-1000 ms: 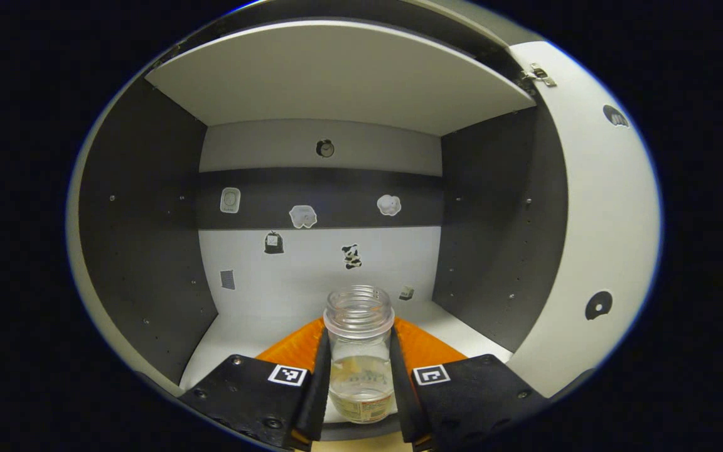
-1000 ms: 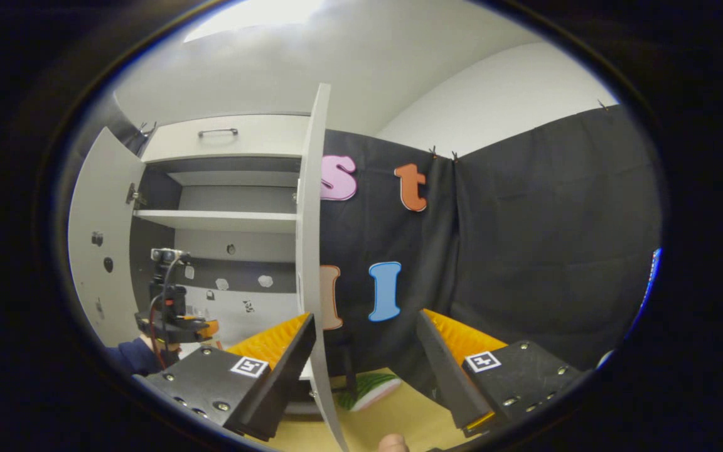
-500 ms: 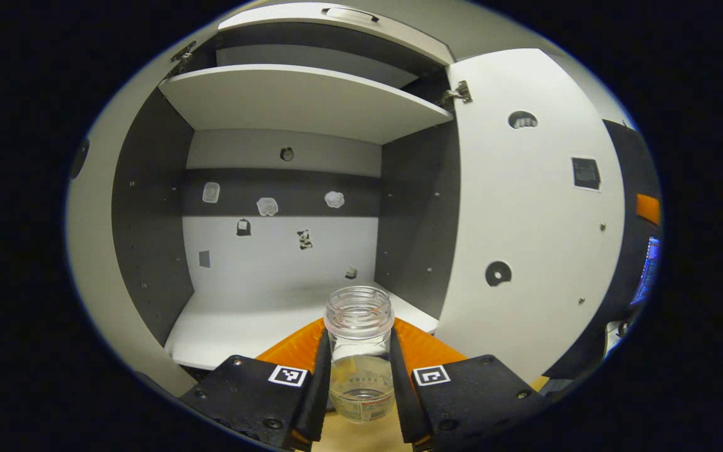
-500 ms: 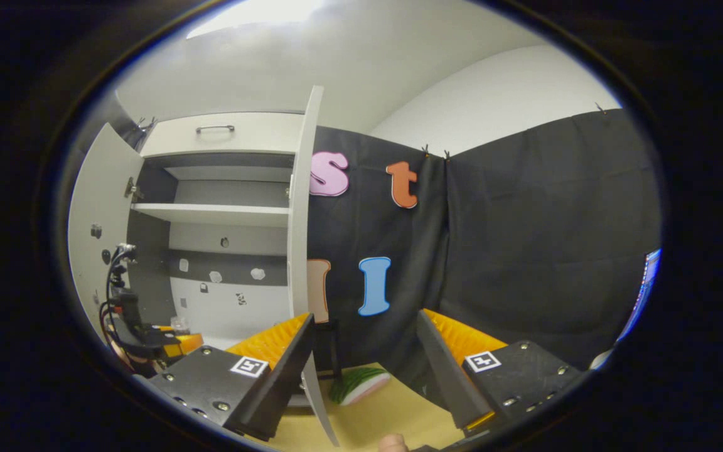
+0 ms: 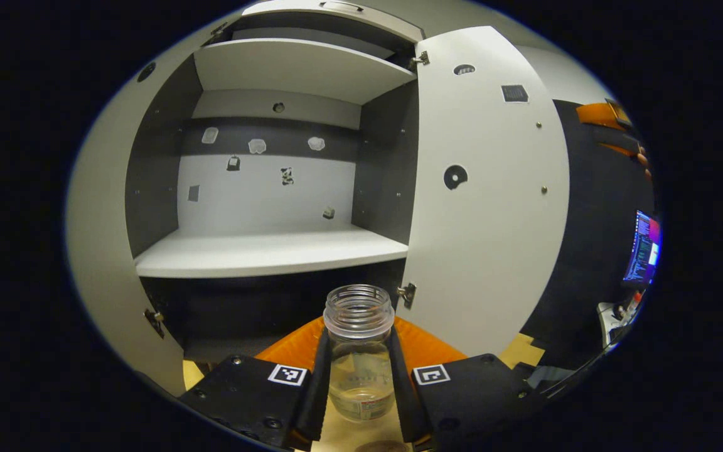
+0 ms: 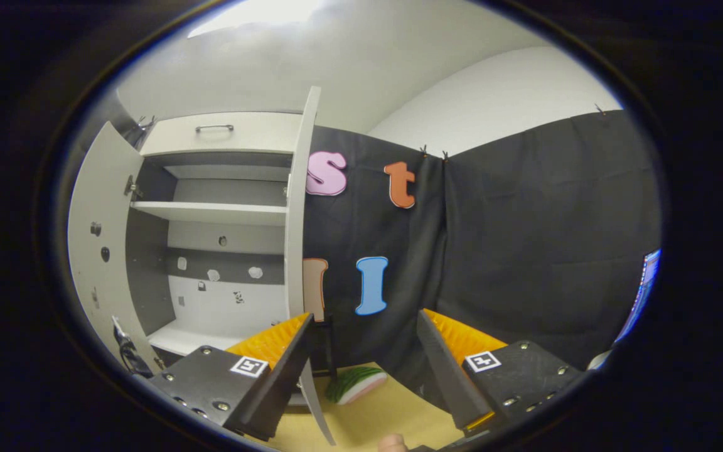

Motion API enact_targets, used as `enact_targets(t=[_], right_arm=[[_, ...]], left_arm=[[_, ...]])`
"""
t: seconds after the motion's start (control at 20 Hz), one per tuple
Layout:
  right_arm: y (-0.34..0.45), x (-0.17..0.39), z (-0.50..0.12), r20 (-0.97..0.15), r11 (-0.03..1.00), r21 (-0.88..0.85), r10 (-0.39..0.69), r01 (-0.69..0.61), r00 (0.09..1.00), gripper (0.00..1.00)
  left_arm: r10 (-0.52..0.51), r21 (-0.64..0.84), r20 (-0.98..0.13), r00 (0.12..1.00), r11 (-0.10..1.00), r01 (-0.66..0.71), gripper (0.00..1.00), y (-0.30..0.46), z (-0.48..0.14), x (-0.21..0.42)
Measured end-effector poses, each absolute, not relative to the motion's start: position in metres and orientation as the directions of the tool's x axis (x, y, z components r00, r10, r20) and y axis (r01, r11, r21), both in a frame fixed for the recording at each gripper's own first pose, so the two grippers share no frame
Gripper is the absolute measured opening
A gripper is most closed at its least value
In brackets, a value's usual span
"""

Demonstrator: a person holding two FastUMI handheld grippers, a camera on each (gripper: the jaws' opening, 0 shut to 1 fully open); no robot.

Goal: Grasp the bottle in the cabinet with the left hand and place it on the coaster, then close the right door with the right hand and the left door with the left hand.

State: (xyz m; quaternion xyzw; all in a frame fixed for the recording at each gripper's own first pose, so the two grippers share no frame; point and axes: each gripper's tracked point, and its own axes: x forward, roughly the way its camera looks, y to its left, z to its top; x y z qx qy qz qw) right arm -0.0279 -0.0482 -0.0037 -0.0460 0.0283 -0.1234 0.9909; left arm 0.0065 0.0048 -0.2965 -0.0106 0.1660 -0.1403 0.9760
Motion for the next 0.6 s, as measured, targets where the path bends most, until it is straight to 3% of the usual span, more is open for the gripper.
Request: enact_targets(t=[0.1, 0.35, 0.4, 0.45, 0.5, 0.6], right_arm=[[-0.049, -0.028, -0.002, -0.042, 0.965, -0.101, -0.249, 0.244, 0.968, 0.93], [-0.051, -0.031, -0.004, -0.046, 0.964, -0.106, -0.250, 0.244, 0.967, 0.93], [-0.051, -0.032, -0.004, -0.047, 0.964, -0.108, -0.250, 0.244, 0.967, 0.98], [-0.051, -0.032, -0.004, -0.046, 0.963, -0.109, -0.252, 0.245, 0.967, 0.93], [-0.051, -0.032, -0.003, -0.047, 0.963, -0.110, -0.251, 0.245, 0.967, 0.98], [-0.052, -0.033, -0.004, -0.049, 0.963, -0.112, -0.251, 0.244, 0.967, 0.98]], left_arm=[[-0.274, -0.098, -0.360, 0.892, 0.962, 0.256, 0.47, 0.007, -0.323, -0.008], [-0.213, -0.130, -0.452, 0.866, 0.976, 0.172, 0.48, 0.023, -0.375, -0.029], [-0.213, -0.138, -0.465, 0.860, 0.976, 0.167, 0.48, 0.023, -0.384, -0.034], [-0.214, -0.142, -0.477, 0.852, 0.976, 0.166, 0.48, 0.022, -0.392, -0.039], [-0.218, -0.147, -0.492, 0.843, 0.975, 0.167, 0.48, 0.021, -0.400, -0.044], [-0.226, -0.153, -0.519, 0.824, 0.973, 0.171, 0.48, 0.018, -0.415, -0.054]])
